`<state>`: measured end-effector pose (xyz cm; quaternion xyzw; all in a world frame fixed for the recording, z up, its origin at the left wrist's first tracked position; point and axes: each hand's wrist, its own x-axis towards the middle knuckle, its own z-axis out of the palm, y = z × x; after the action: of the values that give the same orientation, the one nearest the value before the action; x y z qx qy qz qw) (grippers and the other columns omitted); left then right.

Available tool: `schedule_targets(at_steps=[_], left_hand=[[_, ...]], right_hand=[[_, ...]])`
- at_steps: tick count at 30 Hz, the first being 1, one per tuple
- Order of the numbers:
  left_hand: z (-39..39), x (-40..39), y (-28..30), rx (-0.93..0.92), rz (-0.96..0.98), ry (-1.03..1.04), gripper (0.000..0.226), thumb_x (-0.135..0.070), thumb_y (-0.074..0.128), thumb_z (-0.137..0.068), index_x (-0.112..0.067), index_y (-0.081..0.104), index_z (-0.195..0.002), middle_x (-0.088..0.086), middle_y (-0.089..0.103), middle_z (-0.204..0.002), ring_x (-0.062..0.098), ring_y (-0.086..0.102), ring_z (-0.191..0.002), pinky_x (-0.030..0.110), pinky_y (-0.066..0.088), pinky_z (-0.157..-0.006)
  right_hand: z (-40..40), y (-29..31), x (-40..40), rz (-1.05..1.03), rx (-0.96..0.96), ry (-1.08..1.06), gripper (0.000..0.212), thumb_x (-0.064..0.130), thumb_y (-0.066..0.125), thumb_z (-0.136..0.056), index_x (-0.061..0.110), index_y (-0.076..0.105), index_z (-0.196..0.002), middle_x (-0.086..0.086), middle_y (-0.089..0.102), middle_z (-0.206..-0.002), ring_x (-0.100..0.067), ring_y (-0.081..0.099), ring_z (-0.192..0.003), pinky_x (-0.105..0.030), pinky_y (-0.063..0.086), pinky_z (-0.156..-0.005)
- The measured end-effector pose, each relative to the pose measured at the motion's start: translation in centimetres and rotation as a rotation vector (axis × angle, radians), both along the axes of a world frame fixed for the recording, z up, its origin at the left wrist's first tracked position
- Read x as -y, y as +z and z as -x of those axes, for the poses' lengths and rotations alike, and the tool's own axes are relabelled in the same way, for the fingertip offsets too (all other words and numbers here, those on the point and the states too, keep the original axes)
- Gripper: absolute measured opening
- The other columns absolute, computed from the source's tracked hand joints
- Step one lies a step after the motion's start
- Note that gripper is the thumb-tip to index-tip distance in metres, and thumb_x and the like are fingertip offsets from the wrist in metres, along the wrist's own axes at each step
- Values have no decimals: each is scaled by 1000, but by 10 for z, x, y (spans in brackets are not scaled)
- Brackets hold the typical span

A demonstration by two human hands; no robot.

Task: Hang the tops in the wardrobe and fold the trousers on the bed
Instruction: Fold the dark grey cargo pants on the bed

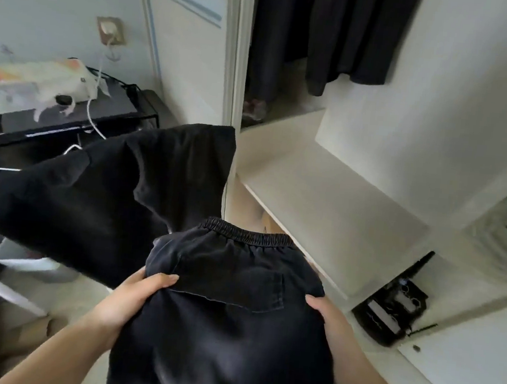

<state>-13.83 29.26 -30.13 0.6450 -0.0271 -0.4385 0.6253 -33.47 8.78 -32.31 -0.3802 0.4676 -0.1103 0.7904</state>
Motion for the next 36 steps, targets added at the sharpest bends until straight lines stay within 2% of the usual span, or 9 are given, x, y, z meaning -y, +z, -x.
schedule_targets(at_steps=[5,11,14,19,24,27,29,32,36], left_hand=[[-89,76,-24,1,-3,-204,22,-12,59,-89,-13,63,-110,18,73,-97,33,70,-86,38,54,-76],[-153,166,-36,-63,-37,-413,21,-15,57,-92,-15,62,-112,17,72,-101,36,69,-93,44,53,-85],[-168,205,-42,-100,-64,-506,22,-16,56,-92,-15,63,-113,17,71,-104,37,68,-97,48,52,-90],[-188,272,-63,-149,-126,-589,26,-19,60,-91,-17,59,-117,18,72,-103,36,69,-94,42,56,-77],[-200,350,-83,-174,-182,-650,42,-21,71,-83,-19,56,-122,18,71,-104,37,69,-95,45,55,-79],[-216,416,-92,-105,-217,-681,34,-18,68,-85,-15,58,-118,20,72,-98,39,69,-90,47,55,-79],[-227,463,-93,-75,-212,-745,30,-18,65,-87,-18,59,-117,19,72,-101,38,69,-93,50,54,-85],[-246,532,-94,18,-163,-827,43,-22,72,-79,-22,58,-120,16,71,-106,37,68,-98,53,51,-91],[-272,609,-113,161,-125,-965,53,-35,75,-79,-31,53,-127,1,68,-117,24,66,-106,47,51,-95]], right_hand=[[-50,-6,36,5,-41,-163,20,19,60,-87,9,68,-102,-13,74,-90,-33,68,-87,-39,52,-72],[-90,-17,69,-31,-24,-372,30,25,63,-85,20,66,-114,-11,71,-107,-34,66,-101,-50,48,-94],[-98,-26,87,-51,15,-459,30,23,63,-84,18,65,-114,-11,72,-107,-34,66,-101,-50,47,-96],[-110,-50,125,-97,67,-553,37,26,66,-79,23,66,-116,-11,70,-112,-34,66,-104,-51,47,-97],[-135,-86,193,-159,101,-645,60,25,73,-66,13,61,-123,-18,66,-117,-38,62,-108,-51,47,-97],[-152,-99,250,-176,114,-670,45,23,62,-79,13,61,-122,-19,67,-115,-39,63,-106,-46,51,-86],[-158,-102,292,-167,131,-678,50,23,68,-74,13,62,-122,-18,67,-115,-39,63,-105,-43,52,-82],[-164,-104,359,-79,97,-678,58,29,70,-64,19,63,-121,-16,67,-116,-40,63,-105,-51,50,-91],[-164,-120,428,52,100,-661,36,22,65,-81,21,61,-117,-12,67,-114,-36,63,-105,-52,50,-93]])
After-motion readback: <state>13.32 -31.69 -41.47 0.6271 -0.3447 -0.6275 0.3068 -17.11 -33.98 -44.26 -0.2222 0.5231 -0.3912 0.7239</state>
